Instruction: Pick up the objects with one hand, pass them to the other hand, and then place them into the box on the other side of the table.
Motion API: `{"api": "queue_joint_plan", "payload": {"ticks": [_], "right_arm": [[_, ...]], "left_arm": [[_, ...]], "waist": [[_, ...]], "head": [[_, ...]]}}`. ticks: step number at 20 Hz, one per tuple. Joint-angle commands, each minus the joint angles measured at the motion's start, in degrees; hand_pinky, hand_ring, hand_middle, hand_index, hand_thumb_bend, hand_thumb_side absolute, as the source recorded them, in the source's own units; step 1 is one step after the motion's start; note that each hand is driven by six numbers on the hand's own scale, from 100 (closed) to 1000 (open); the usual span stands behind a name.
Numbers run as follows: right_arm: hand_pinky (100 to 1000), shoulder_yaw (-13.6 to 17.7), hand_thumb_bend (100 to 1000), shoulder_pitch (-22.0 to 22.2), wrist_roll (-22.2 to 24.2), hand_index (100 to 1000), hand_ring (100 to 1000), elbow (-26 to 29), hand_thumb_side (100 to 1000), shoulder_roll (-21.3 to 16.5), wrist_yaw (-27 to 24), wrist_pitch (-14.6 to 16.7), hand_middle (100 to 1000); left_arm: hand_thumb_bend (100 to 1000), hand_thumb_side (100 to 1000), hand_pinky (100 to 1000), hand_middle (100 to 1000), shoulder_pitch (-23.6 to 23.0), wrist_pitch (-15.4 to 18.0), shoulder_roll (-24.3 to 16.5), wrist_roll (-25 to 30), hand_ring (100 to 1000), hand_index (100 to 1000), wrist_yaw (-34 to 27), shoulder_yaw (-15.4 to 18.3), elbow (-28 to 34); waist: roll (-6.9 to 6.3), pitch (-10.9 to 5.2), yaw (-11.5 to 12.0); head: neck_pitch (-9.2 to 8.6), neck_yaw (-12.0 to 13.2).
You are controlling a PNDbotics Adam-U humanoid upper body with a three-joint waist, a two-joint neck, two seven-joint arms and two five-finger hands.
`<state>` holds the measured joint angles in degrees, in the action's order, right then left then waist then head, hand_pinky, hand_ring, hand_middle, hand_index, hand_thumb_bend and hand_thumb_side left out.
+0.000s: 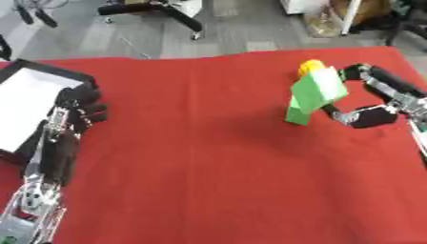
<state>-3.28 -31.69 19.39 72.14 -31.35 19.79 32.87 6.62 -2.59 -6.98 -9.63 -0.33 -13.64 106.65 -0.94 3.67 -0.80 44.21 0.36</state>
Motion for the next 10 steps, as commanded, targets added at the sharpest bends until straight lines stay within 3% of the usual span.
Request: {"api": "queue_joint_plan", "payload": {"ticks": [1,6,10], "right_arm": [[838,0.78,173,-1.44,0.0,399,806,5.0,287,4.37,-0.36,-0.94,557],[838,0.4,171,-0.18,0.39,396,805,12.9,291,13.99,1.01,-3.72,555],[836,-1.19,169,1.85,2.07,393,803,17.01,295,20.72,0.21,-5.47,554]], "left_arm": [[343,867,757,767,1.24,-0.17,-0.52,0.01,732,881,1.11,-0.28,0.09],[345,817,757,774,4.3,-0.53,-1.81,-0.36,740,880,4.6,-0.81,-1.15],[402,724,760,778,7.7,-0.26,-3.81,-0.52,747,878,9.08,-1.5,-1.44]], "waist": [[0.39,-1.06,-0.05],[0.23,-1.1,-0.21],[0.27,-1.08,-0.34]], "head": [[-0.1,0.27],[-0.1,1.06],[-0.1,1.93]]}}
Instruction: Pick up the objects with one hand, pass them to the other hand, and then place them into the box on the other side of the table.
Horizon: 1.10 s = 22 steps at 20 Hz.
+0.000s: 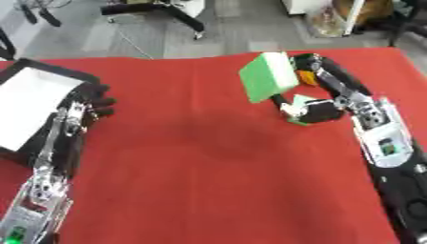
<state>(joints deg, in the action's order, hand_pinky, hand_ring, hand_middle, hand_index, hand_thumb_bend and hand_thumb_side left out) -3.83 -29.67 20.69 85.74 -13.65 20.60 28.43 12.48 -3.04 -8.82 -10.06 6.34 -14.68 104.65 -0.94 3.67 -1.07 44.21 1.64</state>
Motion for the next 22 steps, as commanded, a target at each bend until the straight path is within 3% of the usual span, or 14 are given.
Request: {"api": "queue_joint_plan", "payload": {"ticks": [1,3,11,19,22], "right_arm": [[835,-1.02,169,0.35,1.3,393,803,4.32,296,4.51,-1.16,-1.45,553],[835,-1.53,169,1.02,2.21,393,803,5.72,296,6.26,-2.11,-2.33,553],[826,-5.06,166,1.9,5.11,391,790,10.02,300,13.5,-6.67,-5.43,551],[824,-6.07,165,2.09,6.63,390,788,9.86,302,14.93,-9.79,-7.03,550],[825,-6.06,165,2.07,7.01,389,789,9.68,302,14.97,-10.34,-7.37,550]], "left_arm": [[422,702,762,779,2.68,0.36,-2.58,0.17,749,878,3.29,-0.79,0.63],[422,702,762,779,3.68,0.61,-3.35,0.74,749,878,4.53,-1.24,0.71],[573,624,772,790,9.01,4.03,-5.54,4.03,768,894,9.04,-4.86,0.99],[774,530,801,822,9.52,9.16,-4.86,1.57,801,908,19.55,-6.21,3.92],[796,514,805,825,9.41,10.2,-4.65,1.97,803,910,21.08,-6.51,4.62]], "waist": [[0.28,-1.06,-0.11],[0.31,-1.04,-0.17],[0.47,-0.84,-0.38],[0.48,-0.72,-0.34],[0.5,-0.76,-0.32]], "head": [[-0.1,0.82],[-0.1,1.0],[-0.1,0.98],[-0.1,0.56],[-0.1,0.38]]}}
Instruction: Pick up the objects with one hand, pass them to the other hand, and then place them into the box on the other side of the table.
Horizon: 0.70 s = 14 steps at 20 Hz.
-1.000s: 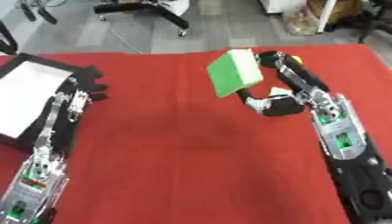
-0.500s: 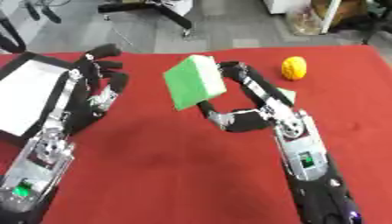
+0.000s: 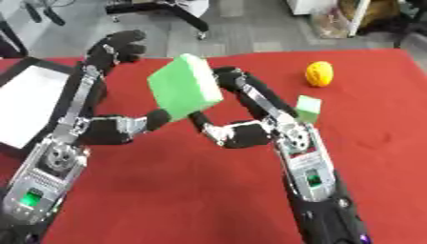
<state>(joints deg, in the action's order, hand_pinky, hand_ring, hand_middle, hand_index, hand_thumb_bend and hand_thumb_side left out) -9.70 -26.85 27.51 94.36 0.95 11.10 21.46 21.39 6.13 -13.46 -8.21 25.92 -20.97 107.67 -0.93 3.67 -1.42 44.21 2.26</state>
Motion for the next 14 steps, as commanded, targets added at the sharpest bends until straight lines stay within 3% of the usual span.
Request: {"api": "queue_joint_plan", "payload": {"ticks": [1,7,14], "right_arm": [[824,-0.22,165,-0.77,0.31,389,789,1.0,302,0.4,-1.04,-0.51,550],[824,-0.22,164,-0.78,0.71,389,789,0.63,302,0.42,-2.08,-1.12,549],[824,-0.58,163,-0.95,1.36,388,789,0.61,304,0.58,-2.7,-1.32,549]], "left_arm": [[803,510,806,826,0.5,1.31,0.05,0.25,804,910,1.76,-0.3,1.88],[821,505,810,827,0.35,2.3,0.08,0.95,806,912,2.13,-0.6,3.31],[740,493,805,807,1.06,1.93,0.41,2.6,791,894,2.84,-1.18,3.17]], "waist": [[0.51,-0.76,0.02],[0.48,-0.69,0.01],[0.51,-0.72,-0.06]], "head": [[-0.1,-0.28],[-0.1,-0.58],[-0.1,-0.61]]}}
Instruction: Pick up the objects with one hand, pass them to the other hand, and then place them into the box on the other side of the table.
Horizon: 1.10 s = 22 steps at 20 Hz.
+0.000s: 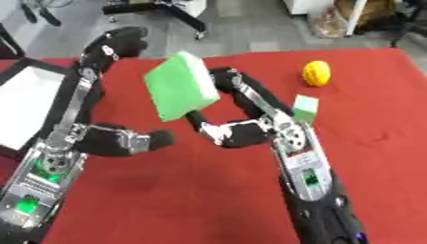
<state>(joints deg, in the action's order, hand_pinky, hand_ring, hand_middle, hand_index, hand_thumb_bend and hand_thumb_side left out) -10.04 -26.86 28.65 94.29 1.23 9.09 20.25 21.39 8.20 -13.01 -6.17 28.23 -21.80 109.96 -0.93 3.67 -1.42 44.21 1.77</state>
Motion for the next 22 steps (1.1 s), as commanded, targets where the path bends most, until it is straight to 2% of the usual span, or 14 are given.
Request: {"api": "queue_joint_plan", "payload": {"ticks": [1,12,16,22], "right_arm": [[825,-0.29,162,-0.96,0.34,388,790,0.68,305,0.32,-0.76,-0.1,549],[825,-0.5,162,-1.01,0.97,387,790,0.64,305,0.47,-0.91,0.07,549],[825,-0.56,162,-1.03,1.14,386,790,0.64,306,0.54,-0.95,0.13,549],[826,-0.55,161,-0.99,1.22,386,790,0.65,306,0.62,-0.93,0.17,548]], "left_arm": [[732,493,804,804,1.19,-0.26,0.08,0.69,788,894,0.7,-0.49,0.65],[646,487,795,791,3.63,-2.48,2.76,-0.22,776,879,2.91,-1.91,-4.37],[582,460,783,765,4.3,-2.79,3.41,0.4,752,856,3.76,-2.56,-5.97],[403,376,736,678,4.51,-3.01,3.92,0.58,669,776,4.27,-3.16,-7.07]], "waist": [[0.51,-0.73,-0.07],[0.6,-0.74,-0.18],[0.63,-0.73,-0.25],[0.6,-0.71,-0.37]], "head": [[-0.1,-0.1],[-0.1,-0.02],[-0.1,0.16],[-0.1,0.26]]}}
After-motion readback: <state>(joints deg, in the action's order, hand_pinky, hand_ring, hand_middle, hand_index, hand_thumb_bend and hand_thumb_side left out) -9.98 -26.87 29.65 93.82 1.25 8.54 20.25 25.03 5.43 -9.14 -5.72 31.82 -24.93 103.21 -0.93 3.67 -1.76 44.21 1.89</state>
